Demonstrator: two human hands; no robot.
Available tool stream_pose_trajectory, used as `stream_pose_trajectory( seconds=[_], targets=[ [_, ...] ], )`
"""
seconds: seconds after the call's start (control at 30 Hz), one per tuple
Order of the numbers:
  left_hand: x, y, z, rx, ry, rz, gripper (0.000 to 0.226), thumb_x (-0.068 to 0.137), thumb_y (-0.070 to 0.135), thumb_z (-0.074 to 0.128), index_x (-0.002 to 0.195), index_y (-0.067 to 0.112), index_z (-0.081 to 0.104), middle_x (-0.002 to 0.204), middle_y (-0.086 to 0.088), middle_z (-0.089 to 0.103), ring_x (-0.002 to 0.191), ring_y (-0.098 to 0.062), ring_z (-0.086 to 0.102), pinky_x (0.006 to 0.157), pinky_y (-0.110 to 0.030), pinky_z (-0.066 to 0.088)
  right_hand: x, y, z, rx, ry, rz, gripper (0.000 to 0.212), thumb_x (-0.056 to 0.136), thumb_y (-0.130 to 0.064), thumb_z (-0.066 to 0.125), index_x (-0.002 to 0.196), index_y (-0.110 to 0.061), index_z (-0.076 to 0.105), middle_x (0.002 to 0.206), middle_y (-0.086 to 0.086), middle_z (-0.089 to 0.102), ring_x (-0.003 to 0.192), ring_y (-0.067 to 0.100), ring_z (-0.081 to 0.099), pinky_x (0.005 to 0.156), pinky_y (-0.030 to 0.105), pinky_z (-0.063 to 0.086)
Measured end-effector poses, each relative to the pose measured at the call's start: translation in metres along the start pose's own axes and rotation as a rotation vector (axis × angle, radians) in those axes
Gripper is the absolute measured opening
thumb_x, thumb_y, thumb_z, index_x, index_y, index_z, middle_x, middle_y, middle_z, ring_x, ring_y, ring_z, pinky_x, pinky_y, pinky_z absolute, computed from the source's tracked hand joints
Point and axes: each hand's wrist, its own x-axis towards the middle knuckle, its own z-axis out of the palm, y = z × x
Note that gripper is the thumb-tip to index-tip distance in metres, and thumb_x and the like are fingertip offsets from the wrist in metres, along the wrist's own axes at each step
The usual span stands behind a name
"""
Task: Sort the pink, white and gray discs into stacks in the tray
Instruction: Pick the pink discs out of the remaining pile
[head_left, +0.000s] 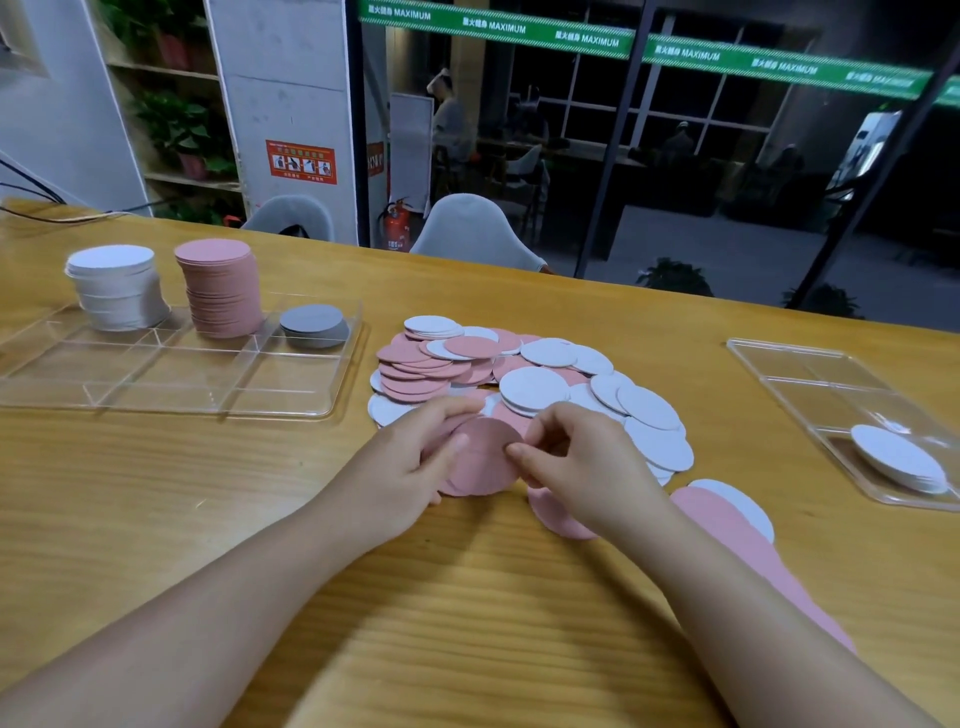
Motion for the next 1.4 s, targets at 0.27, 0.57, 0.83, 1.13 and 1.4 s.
stream_pose_trajectory(
  seconds=[0.27, 0.57, 0.83, 1.13, 1.4],
  targets=[
    [-0.002, 0.002, 0.002, 0.065, -0.048, 0.036, 0.05, 0.094, 0.009, 0.05, 0.108, 0.056, 0.041, 0.112, 0.039, 0.043, 0.077, 0.016, 0.055, 0.057, -0.011, 0.046, 0.009, 0.016, -0.035, -0.359, -0.123, -0.031, 0.035, 0.08, -0.034, 0.068, 0.114, -0.029, 0.059, 0.109, -0.014, 0.053, 0.109, 0.007, 0.043, 0.081, 0.019, 0.031],
    [-0.001, 0.0, 0.002, 0.052, -0.051, 0.034, 0.05, 0.094, 0.01, 0.051, 0.109, 0.057, 0.043, 0.111, 0.037, 0.048, 0.081, 0.013, 0.054, 0.058, -0.011, 0.046, -0.006, 0.024, -0.044, -0.496, -0.373, 0.127, 0.085, 0.067, -0.051, 0.075, 0.139, -0.031, 0.033, 0.131, -0.01, 0.026, 0.125, 0.008, 0.025, 0.098, 0.028, 0.035],
    [-0.001, 0.0, 0.002, 0.067, -0.053, 0.031, 0.05, 0.093, 0.01, 0.052, 0.108, 0.057, 0.043, 0.111, 0.035, 0.048, 0.077, 0.013, 0.055, 0.058, -0.011, 0.046, -0.011, 0.012, -0.031, -0.476, -0.432, 0.155, 0.081, 0.063, -0.05, 0.079, 0.13, -0.029, 0.038, 0.127, -0.01, 0.034, 0.113, 0.012, 0.042, 0.094, 0.033, 0.044],
    [-0.001, -0.001, 0.003, 0.065, -0.046, 0.015, 0.047, 0.093, 0.01, 0.051, 0.107, 0.055, 0.044, 0.111, 0.032, 0.049, 0.076, 0.011, 0.056, 0.057, -0.012, 0.046, -0.01, 0.009, -0.03, -0.491, -0.427, 0.196, 0.075, 0.062, -0.048, 0.081, 0.12, -0.022, 0.039, 0.113, -0.005, 0.043, 0.097, 0.015, 0.048, 0.07, 0.026, 0.044],
    [-0.001, 0.0, 0.007, 0.053, -0.04, 0.02, 0.041, 0.095, 0.015, 0.049, 0.109, 0.053, 0.042, 0.11, 0.034, 0.048, 0.076, 0.012, 0.056, 0.061, -0.012, 0.047, -0.005, 0.017, -0.031, -0.15, -0.185, -0.007, 0.013, 0.08, -0.017, 0.067, 0.079, -0.028, 0.061, 0.083, -0.012, 0.064, 0.076, 0.001, 0.057, 0.067, 0.017, 0.047]
  ],
)
